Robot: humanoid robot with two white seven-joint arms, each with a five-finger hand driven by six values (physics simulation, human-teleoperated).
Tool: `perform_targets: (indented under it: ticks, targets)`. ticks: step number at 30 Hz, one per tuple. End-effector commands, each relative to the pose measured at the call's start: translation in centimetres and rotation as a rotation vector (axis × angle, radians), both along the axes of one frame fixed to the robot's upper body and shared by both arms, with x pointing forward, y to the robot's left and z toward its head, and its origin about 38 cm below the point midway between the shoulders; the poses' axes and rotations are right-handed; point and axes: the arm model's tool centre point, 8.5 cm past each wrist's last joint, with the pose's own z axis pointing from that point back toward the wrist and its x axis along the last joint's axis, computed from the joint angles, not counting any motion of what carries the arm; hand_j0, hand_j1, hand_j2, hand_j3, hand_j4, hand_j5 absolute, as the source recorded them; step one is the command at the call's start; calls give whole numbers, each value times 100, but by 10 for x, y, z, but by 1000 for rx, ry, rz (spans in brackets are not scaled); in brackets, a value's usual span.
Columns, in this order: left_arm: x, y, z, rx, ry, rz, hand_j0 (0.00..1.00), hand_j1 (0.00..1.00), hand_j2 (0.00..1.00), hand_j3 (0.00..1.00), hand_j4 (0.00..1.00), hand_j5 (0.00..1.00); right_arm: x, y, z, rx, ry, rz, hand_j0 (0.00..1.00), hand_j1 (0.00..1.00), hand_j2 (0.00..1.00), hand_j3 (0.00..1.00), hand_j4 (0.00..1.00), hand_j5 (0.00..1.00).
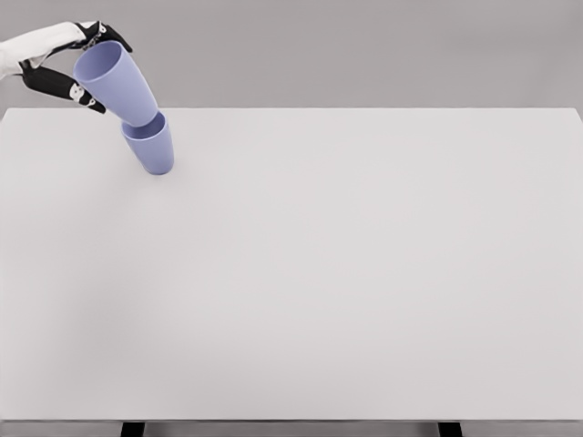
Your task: Place the right cup on the left cup with left arm
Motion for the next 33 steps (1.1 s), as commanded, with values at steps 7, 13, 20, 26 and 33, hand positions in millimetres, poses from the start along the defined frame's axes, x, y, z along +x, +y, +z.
perform_targets:
  ticks: [7, 13, 20, 26, 33]
  targets:
    - [4, 0, -7, -1, 17, 19, 48, 48, 48, 48, 48, 48, 0, 0, 0, 1, 0, 1, 100, 100, 100, 100, 100, 100]
    - [5, 1, -6, -1, 16, 20, 48, 48, 48, 48, 48, 48, 0, 0, 0, 1, 0, 1, 100, 100, 100, 100, 100, 100]
    - [10, 1, -10, -8, 30, 42, 48, 48, 48, 48, 48, 48, 0, 0, 0, 1, -1, 1, 100, 100, 100, 100, 100, 100]
    - [14, 1, -13, 11, 39, 56, 48, 48, 48, 48, 48, 48, 0, 0, 0, 1, 0, 1, 100, 100, 100, 100, 100, 100]
    - [14, 2, -13, 11, 40, 57, 48, 48, 48, 48, 48, 48, 0, 0, 0, 1, 0, 1, 100, 100, 100, 100, 100, 100]
